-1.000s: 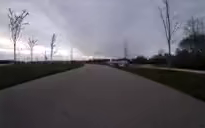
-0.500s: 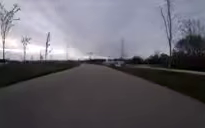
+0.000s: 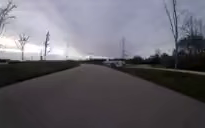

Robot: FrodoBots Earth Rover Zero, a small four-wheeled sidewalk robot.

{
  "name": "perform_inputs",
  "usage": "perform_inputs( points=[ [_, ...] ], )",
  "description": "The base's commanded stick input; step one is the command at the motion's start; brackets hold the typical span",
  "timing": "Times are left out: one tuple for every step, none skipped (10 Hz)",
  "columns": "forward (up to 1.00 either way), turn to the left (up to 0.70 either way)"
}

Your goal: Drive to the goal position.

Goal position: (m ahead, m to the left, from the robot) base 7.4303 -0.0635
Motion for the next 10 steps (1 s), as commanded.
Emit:
perform_inputs(
  points=[
    [1.00, 0.00],
    [1.00, 0.00],
    [1.00, 0.00],
    [1.00, 0.00],
    [1.00, 0.00],
    [1.00, 0.00],
    [1.00, 0.00],
    [1.00, 0.00],
    [1.00, 0.00],
    [1.00, 0.00]
  ],
)
